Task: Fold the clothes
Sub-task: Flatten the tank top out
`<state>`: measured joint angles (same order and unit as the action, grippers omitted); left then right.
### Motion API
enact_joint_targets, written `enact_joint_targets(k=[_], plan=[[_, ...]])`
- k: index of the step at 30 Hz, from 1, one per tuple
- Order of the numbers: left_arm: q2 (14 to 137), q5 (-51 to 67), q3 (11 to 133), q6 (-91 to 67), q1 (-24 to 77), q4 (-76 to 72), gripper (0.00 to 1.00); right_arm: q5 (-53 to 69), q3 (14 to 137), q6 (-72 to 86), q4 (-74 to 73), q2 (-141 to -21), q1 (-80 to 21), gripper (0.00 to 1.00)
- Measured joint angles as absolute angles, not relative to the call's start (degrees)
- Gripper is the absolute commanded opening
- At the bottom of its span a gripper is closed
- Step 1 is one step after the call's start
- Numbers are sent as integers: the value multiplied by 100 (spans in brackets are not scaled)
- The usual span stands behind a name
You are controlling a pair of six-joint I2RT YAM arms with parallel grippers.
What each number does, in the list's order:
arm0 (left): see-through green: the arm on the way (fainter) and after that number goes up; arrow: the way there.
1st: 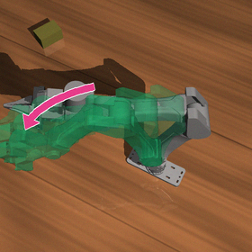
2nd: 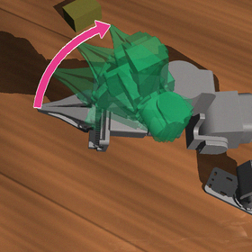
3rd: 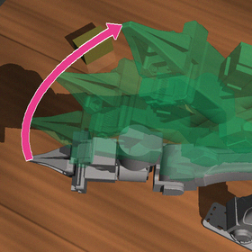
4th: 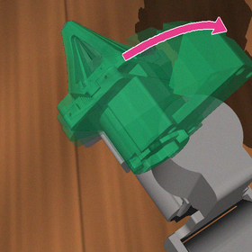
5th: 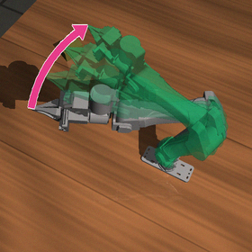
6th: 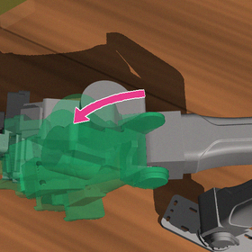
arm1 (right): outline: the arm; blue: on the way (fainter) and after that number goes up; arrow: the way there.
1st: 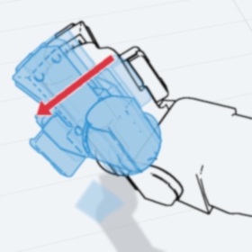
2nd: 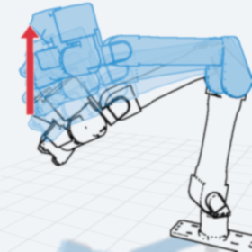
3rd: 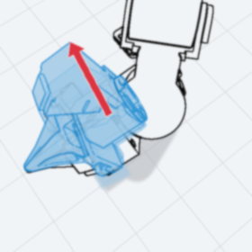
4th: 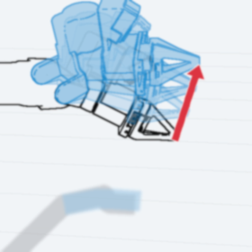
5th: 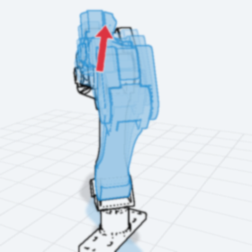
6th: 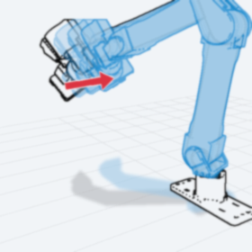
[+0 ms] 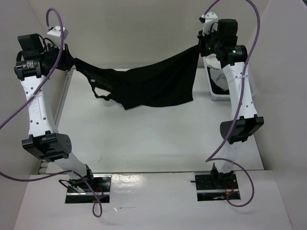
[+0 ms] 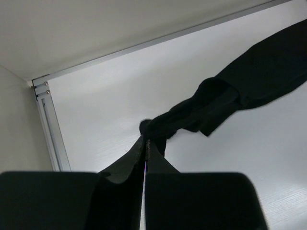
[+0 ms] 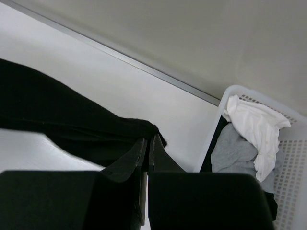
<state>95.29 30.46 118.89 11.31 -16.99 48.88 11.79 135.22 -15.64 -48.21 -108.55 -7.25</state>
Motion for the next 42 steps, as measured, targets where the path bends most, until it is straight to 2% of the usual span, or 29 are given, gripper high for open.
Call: enact_joint_targets(k=[5, 13, 22, 29, 39, 40, 41, 42], plan=[[9054, 3026, 11555, 1120, -1702, 4825, 0, 1343, 13279, -1704, -4801, -10453, -725, 0], [7533, 3009, 9955, 1330, -1702, 4803, 0, 1933, 12499, -2119, -5006, -9183, -725, 0], [6807, 3013, 9880, 1754, -1702, 5297, 0, 2600, 12440, -2639, -5540, -8549, -725, 0], [7507, 3011, 10261, 1997, -1621, 5494, 0, 2567, 12532, -2644, -5577, -9006, -727, 0], [9959, 2606, 10304, 2060, -958, 5140, 0, 2237, 12726, -2480, -5474, -11113, -762, 0], [10180, 2530, 10324, 2049, -913, 5089, 4, 2156, 12735, -2447, -5439, -11347, -764, 3], [10475, 2440, 10416, 2029, -875, 5076, 37, 2075, 12774, -2399, -5393, -11583, -764, 11], [10785, 2353, 10580, 1990, -827, 5048, 41, 1962, 12833, -2324, -5349, -11821, -764, 12]])
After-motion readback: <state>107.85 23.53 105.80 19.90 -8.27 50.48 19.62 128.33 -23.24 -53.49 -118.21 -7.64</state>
